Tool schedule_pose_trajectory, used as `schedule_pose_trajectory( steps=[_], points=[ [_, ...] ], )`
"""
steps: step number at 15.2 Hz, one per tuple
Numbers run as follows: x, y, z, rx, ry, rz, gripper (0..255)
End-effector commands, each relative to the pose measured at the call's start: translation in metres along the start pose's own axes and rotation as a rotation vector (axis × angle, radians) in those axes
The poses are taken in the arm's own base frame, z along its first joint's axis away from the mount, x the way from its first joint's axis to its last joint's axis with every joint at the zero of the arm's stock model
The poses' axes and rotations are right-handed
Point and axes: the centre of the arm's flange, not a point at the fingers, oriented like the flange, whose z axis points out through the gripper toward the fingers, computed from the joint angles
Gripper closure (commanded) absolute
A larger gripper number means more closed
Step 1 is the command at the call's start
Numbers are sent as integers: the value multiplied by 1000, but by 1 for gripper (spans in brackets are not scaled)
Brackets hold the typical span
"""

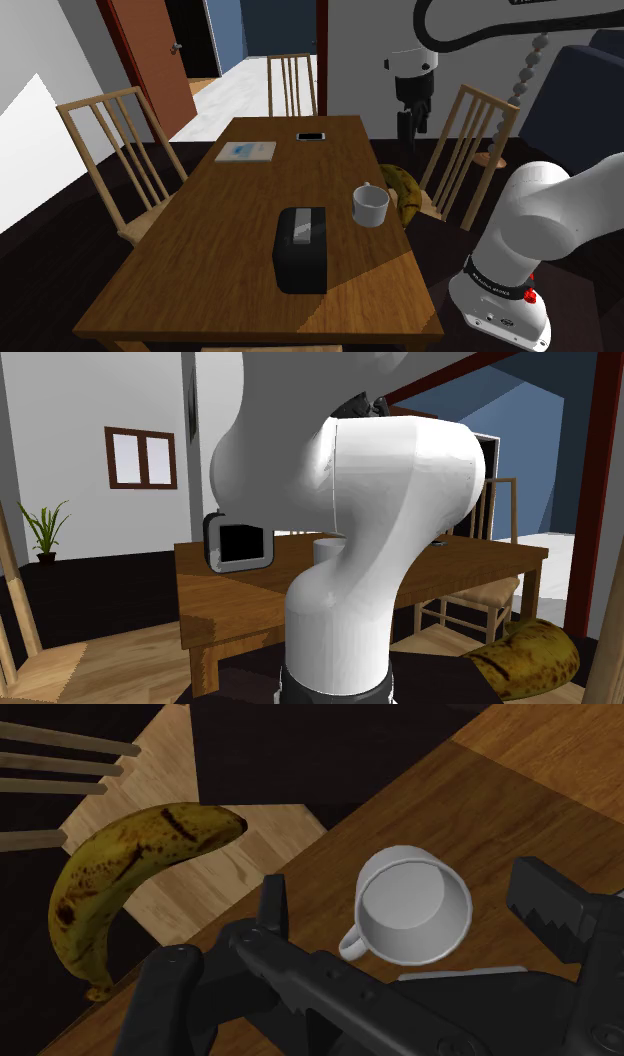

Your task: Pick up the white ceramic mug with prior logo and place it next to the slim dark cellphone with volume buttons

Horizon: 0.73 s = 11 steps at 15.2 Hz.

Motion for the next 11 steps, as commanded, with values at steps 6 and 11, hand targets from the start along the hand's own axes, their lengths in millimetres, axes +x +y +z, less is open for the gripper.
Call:
schedule_pose_trajectory(
  steps=[6, 11],
  points=[
    [18, -27, 51, 21, 81, -47, 0],
    [39, -55, 99, 42, 163, -95, 0]
  ],
)
